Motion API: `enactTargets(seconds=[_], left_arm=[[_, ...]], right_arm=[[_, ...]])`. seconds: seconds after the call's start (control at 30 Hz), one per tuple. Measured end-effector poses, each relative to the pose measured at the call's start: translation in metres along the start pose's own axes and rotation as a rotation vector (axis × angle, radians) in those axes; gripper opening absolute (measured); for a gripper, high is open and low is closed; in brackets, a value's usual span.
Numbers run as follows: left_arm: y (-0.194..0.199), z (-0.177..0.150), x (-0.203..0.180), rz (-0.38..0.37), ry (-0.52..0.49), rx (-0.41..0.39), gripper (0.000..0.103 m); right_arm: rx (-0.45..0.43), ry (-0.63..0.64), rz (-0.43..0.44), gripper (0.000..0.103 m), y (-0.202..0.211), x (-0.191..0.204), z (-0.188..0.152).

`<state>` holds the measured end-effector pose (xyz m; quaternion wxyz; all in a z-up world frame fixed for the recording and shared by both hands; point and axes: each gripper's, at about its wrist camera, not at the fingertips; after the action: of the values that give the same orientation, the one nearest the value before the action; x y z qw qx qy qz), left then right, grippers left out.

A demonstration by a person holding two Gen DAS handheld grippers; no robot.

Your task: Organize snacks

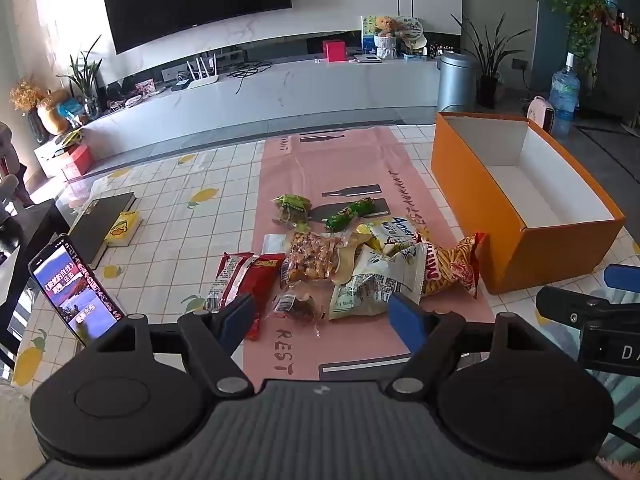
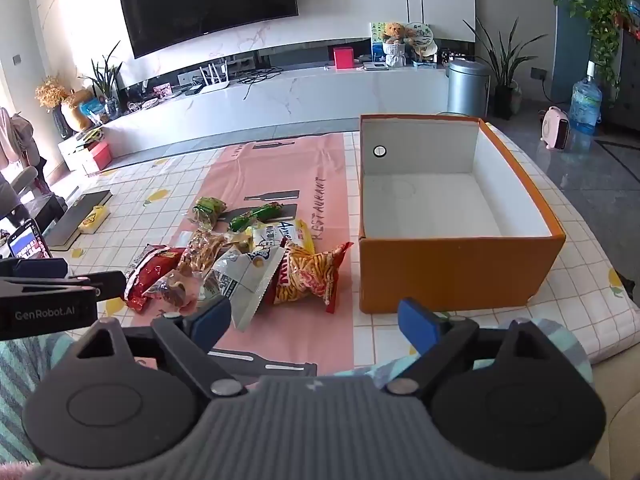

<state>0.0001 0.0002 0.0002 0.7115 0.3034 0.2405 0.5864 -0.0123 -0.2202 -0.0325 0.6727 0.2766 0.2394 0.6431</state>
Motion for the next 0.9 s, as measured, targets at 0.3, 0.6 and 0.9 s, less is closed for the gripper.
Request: enactTargets(seconds=[0.3, 0.6, 0.9], left_arm=[[0.0, -0.004, 0.005, -0.018, 0.005, -0.003, 0.089], [0.0, 0.002, 0.007, -0.022, 0.036, -0.015, 0.089], [0.0, 0.004, 0.01, -0.039, 0.056, -0.02, 0.089]], right_arm=[[0.009, -0.005, -0.014, 0.088, 0.0, 0.001, 0.006], [0.0, 0.028, -0.038, 0.088, 0.0, 0.007, 0.006], [-0.002, 0.045, -0.052, 0.089, -0.001, 0.009, 0.007]])
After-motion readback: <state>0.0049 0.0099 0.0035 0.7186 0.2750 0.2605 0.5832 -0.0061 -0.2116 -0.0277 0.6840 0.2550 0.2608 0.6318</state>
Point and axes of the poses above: each gripper's, at about its wrist camera, not at the fingertips, and y roughly against the way its jaws point, x to its left, z to its top, and after that the axes turned 7 degrees about -z, right-handed
